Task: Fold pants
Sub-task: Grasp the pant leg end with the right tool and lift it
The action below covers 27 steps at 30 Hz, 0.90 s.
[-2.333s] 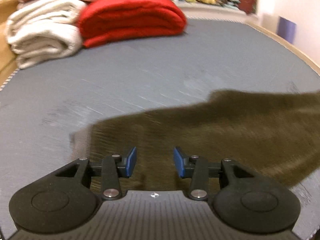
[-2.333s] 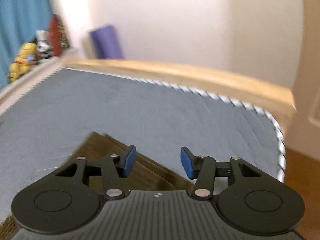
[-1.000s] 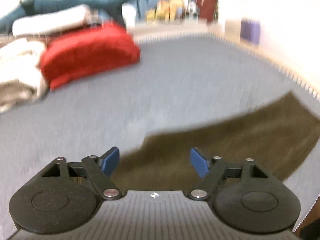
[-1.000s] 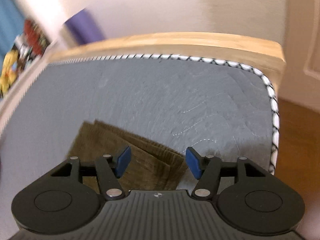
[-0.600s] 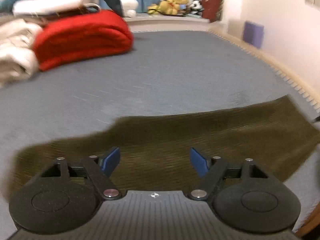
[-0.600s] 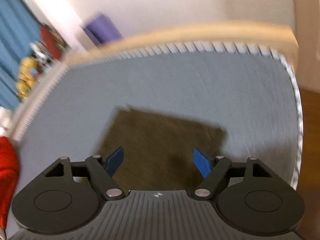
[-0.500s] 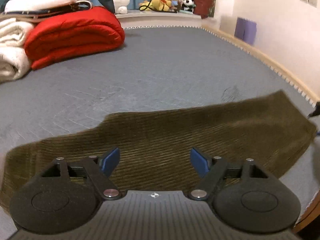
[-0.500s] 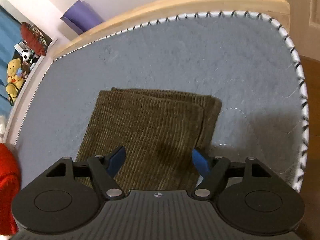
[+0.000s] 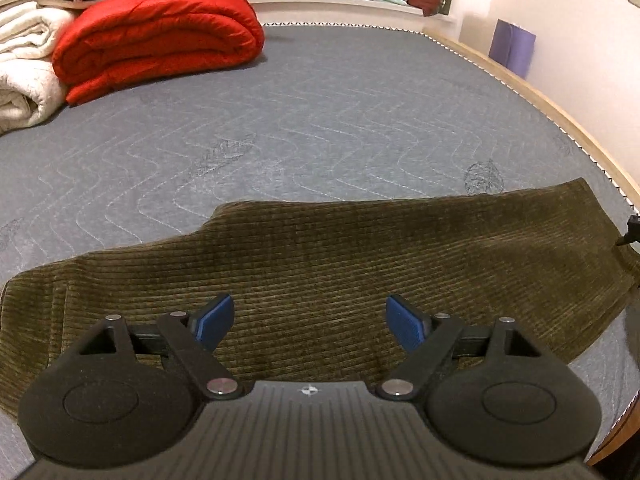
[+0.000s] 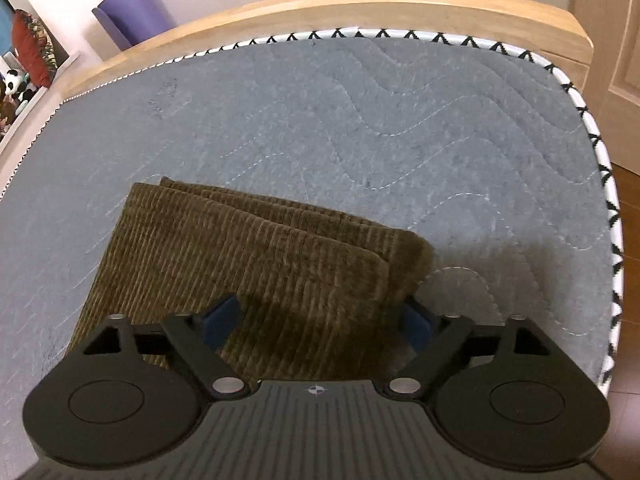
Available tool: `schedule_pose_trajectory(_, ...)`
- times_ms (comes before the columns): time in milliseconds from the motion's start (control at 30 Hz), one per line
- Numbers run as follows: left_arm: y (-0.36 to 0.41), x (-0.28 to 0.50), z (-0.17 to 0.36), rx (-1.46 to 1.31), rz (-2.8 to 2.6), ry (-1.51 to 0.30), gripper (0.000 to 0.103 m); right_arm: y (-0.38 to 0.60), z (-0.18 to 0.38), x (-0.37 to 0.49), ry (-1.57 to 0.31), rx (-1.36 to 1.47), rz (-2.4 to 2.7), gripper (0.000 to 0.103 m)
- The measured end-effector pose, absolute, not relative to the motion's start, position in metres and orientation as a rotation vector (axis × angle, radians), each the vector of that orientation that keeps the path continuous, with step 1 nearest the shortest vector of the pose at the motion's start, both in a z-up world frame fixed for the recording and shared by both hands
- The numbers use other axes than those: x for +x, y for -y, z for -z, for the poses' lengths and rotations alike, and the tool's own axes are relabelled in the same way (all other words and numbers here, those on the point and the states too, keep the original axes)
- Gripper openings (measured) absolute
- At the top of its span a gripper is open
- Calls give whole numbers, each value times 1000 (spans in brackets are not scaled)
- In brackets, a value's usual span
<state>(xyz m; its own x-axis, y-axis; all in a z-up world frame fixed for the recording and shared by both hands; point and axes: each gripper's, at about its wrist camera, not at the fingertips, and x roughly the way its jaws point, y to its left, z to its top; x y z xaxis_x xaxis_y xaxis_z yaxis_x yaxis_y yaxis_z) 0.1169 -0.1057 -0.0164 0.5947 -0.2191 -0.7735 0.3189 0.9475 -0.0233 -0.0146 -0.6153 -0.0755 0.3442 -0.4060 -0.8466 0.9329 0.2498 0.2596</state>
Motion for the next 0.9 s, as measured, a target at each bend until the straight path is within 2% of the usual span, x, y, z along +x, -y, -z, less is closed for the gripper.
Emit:
schedule_pose_trajectory(100, 103, 119, 18, 116, 297, -885, 87, 611, 77, -5, -738, 864, 1043, 91)
schedule_pose_trajectory(200, 98, 121, 18, 98, 278, -894, 87, 609, 77, -3, -735, 839, 1065, 75)
schedule_pose_trajectory(267, 97, 122, 18, 87, 273, -899, 87, 607, 77, -4, -732, 826, 1070, 50)
schedule_pose_trajectory(300, 97, 122, 18, 84, 272, -901, 87, 606, 74, -10, -726, 827, 1068, 43)
schedule_pose_trajectory(367, 97, 122, 18, 85, 274, -902, 87, 608, 73, -15, -705, 849, 1049, 21)
schedule_pose_trajectory(533, 99, 119, 17, 94, 281, -900, 87, 604, 62, -21, -641, 857, 1020, 18)
schedule_pose_trajectory(900, 97, 118, 18, 96, 272, -907, 87, 576, 24, -13, -478, 724, 875, 17)
